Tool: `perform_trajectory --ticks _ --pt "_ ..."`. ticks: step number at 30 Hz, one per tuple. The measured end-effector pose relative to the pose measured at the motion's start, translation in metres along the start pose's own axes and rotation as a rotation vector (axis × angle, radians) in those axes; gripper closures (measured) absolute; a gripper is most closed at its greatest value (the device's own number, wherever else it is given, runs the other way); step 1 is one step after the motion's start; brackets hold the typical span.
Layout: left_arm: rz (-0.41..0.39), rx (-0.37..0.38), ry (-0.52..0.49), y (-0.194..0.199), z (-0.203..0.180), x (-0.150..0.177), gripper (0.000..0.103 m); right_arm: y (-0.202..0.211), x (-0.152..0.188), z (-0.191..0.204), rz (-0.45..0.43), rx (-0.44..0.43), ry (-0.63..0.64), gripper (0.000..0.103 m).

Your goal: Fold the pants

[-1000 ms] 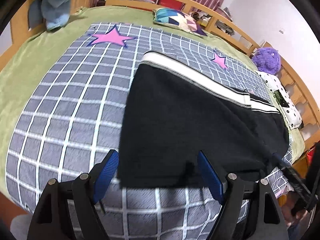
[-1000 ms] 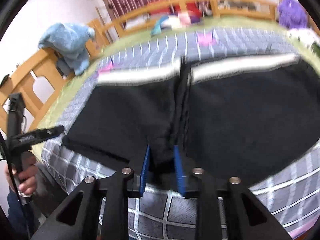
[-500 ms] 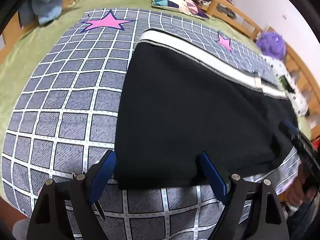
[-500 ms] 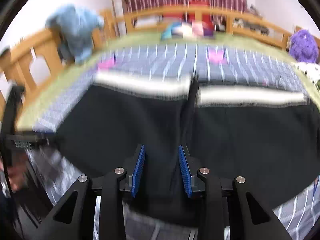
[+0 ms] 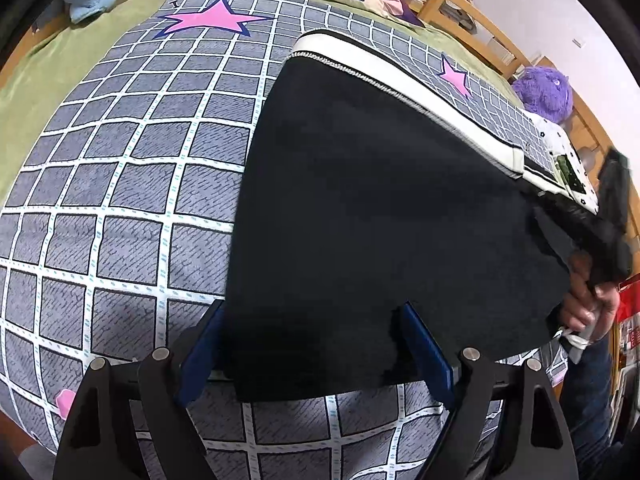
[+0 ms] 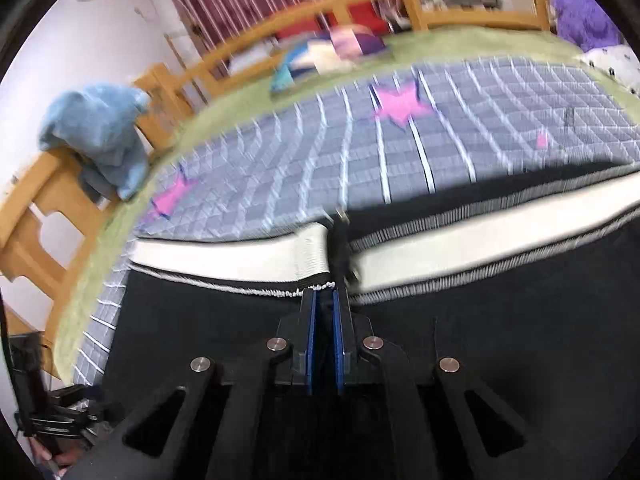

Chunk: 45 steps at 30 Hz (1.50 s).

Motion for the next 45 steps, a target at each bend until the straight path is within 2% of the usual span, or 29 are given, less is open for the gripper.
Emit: perform_trajectory --ticks 3,5,8,10,12,15,19,20,23,25,27,32,34,37,42,45 --pt "-0.005 -0.006 -0.013 0.005 -0.003 -0.002 0.019 -0.001 0.01 0.011 0.01 0.079 0.097 0.085" --pt "-0.029 0.003 -0.003 0.01 -0.004 -0.004 0.019 0.019 0.015 0.014 -0.007 0.069 0.082 0.082" --pt "-0.034 -0.011 0.0 0.007 -0.005 -0.001 0.019 0.051 0.03 0.026 -0.048 0.013 0.09 0.072" --pt "-0.04 -0.024 -0.004 0.005 -0.003 0.003 0.019 0.064 0.057 0.039 -0.044 0.007 0.177 0.063" --pt "-0.071 -0.02 0.006 0.011 -0.002 0.006 0.019 0.058 0.082 0.04 -0.01 0.043 0.242 0.06" --pt "-0.097 -0.04 0.029 0.016 0.006 0.008 0.022 0.041 0.108 0.026 0.055 0.081 0.217 0.057" --pt "-0.144 -0.082 0.036 0.033 0.013 0.006 0.026 0.085 0.106 0.021 -0.031 0.054 0.15 0.057" --pt "-0.155 -0.075 0.046 0.037 0.015 0.005 0.031 0.097 0.106 0.019 -0.059 0.056 0.15 0.057" --pt "-0.164 -0.064 0.066 0.043 0.02 -0.003 0.04 0.14 0.096 -0.006 -0.177 0.17 0.163 0.054" --pt "-0.174 -0.09 0.058 0.045 0.018 -0.007 0.04 0.168 0.086 -0.045 -0.23 0.269 0.115 0.049" --pt "-0.181 -0.115 0.039 0.045 0.014 -0.014 0.04 0.187 0.078 -0.091 -0.236 0.331 0.012 0.047" --pt "-0.166 -0.107 0.003 0.038 0.002 -0.026 0.04 0.195 0.064 -0.194 -0.207 0.379 -0.195 0.047" --pt "-0.176 -0.119 0.004 0.038 -0.001 -0.03 0.04 0.188 0.058 -0.223 -0.2 0.352 -0.267 0.047" --pt "-0.18 -0.114 0.021 0.038 0.001 -0.036 0.04 0.17 0.045 -0.243 -0.202 0.281 -0.325 0.047" --pt "-0.152 -0.154 0.043 0.027 0.012 -0.044 0.04 0.129 0.029 -0.255 -0.173 0.222 -0.392 0.047" --pt "-0.133 -0.13 0.071 0.016 0.02 -0.049 0.04 0.118 0.022 -0.255 -0.185 0.202 -0.394 0.046"
Point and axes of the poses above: each gripper's, at about its wrist camera, not at the fingertips, and y roughly against the way its jaws point, z to its left, x to its underside, the point moved 5 cm from there along -y, roughly the way its jaws point, and after that the axes turned 8 degrees about -y, right-handed, at the moved point
